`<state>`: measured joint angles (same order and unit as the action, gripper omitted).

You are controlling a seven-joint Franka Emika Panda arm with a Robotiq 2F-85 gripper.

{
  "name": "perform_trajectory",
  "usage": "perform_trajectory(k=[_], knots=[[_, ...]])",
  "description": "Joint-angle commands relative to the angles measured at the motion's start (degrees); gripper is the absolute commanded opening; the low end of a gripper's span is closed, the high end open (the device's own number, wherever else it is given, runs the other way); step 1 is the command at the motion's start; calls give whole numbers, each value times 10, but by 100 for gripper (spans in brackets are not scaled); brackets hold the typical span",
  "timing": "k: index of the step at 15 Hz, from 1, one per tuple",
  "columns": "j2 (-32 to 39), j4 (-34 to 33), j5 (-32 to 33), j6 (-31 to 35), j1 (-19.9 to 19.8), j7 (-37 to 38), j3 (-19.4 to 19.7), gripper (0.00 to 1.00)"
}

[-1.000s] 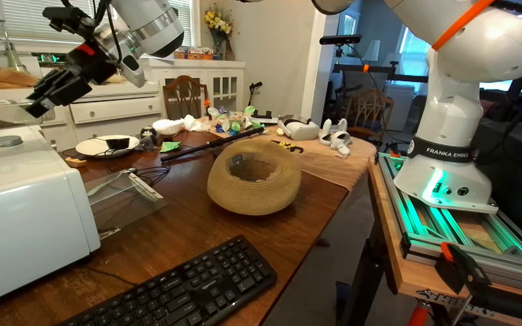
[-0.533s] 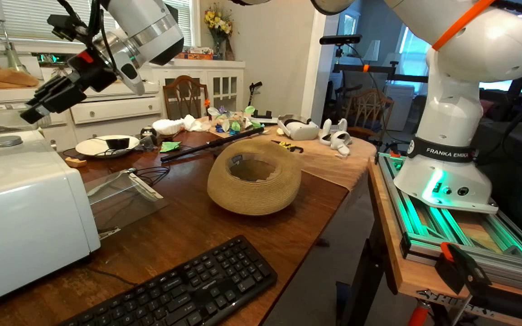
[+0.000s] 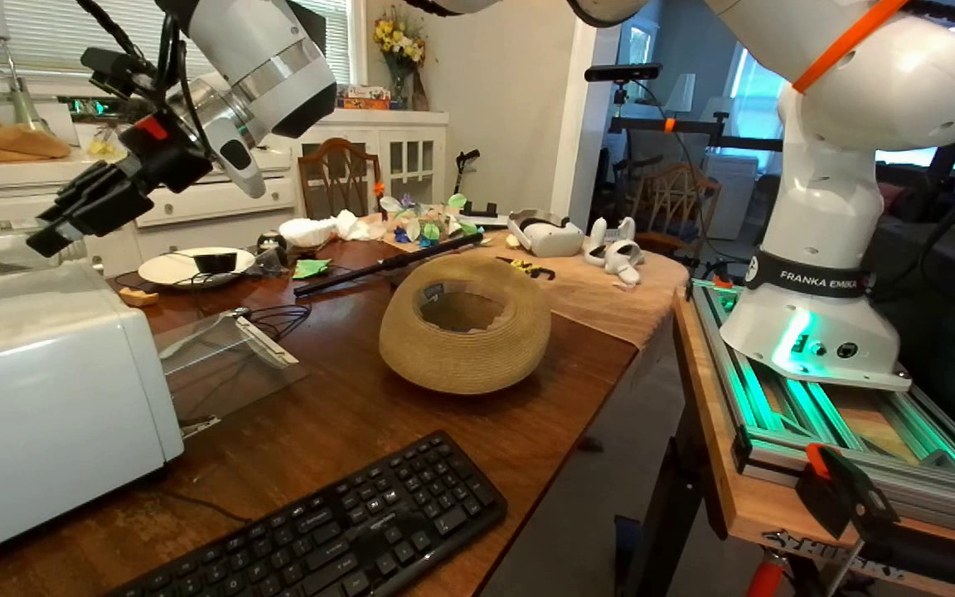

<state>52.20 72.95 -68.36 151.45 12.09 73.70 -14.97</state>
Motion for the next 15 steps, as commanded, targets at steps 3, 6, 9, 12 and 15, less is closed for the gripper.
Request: perform_trajectory(k=[3,6,9,12,15], knots=[[-10,29,-44,22,0,-36,-1,23],[-13,36,-61,35,0,-45,2,23],[-14,41,-73,42,0,-51,4,23],[-14,45,-78,43,2,-48,7,23],[-14,45,-82,44,3,-44,8,73]])
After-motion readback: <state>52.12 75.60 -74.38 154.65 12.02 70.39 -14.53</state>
